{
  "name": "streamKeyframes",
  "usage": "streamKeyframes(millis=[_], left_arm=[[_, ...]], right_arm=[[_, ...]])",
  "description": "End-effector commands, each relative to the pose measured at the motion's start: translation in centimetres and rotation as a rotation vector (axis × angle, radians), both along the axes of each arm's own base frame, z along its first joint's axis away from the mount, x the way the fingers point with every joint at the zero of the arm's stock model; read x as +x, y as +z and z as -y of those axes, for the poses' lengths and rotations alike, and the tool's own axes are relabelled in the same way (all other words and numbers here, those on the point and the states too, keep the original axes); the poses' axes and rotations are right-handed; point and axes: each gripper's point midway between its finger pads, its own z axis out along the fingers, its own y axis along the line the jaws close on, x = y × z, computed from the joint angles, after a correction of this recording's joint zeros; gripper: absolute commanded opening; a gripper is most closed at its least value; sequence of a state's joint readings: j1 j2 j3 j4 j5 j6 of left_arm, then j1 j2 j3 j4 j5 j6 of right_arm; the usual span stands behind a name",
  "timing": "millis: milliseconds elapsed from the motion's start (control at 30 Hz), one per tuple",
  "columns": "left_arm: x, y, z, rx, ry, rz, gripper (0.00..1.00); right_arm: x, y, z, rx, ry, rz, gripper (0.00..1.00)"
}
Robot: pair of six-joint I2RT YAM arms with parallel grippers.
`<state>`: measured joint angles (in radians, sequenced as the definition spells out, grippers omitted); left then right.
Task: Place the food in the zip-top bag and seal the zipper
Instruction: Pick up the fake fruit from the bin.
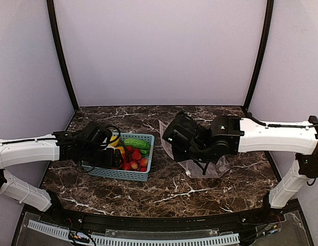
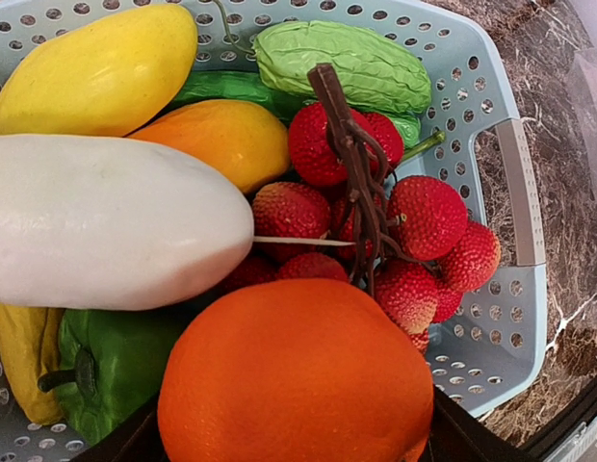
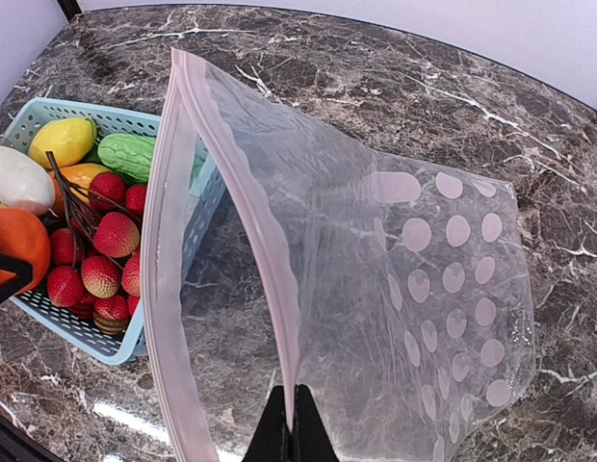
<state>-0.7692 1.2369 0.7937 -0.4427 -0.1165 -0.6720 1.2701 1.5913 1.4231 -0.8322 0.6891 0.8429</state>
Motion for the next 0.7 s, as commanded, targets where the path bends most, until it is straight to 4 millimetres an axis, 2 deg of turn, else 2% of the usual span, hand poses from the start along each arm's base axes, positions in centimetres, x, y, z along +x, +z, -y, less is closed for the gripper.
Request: streamKeyframes(millis=[0, 167, 433, 500, 567, 667], left_arm=[[-0.1, -0.5, -0.7, 0.026, 0.000, -0.002, 0.82], [-0.1, 0.3, -0.8, 0.015, -0.001, 0.017, 0.79], [-0.1, 5.1, 0.4, -0.082, -0.079, 0.122, 0.74], [-0.6, 6.1, 1.2, -0.120, -0.132, 0.124, 0.72], [-1.3, 7.4, 3.1, -0.203, -0.214, 0.114, 0.71], [-2.3, 10.1, 6.9, -0.349, -0.340, 0.120, 0.69]], right_arm=[[-0.1, 0.4, -0.6, 0.006, 0.010, 0.008, 0.00], [-0.2, 0.5, -0.5, 0.009, 0.010, 0.009, 0.00], [-0.1, 1.0, -0.5, 0.038, 0.017, 0.021, 0.00], [-0.1, 1.1, -0.6, 0.039, 0.023, 0.023, 0.00], [-0.1, 1.5, -0.7, 0.051, 0.028, 0.031, 0.00], [-0.1, 1.8, -0.7, 0.070, 0.040, 0.045, 0.00]])
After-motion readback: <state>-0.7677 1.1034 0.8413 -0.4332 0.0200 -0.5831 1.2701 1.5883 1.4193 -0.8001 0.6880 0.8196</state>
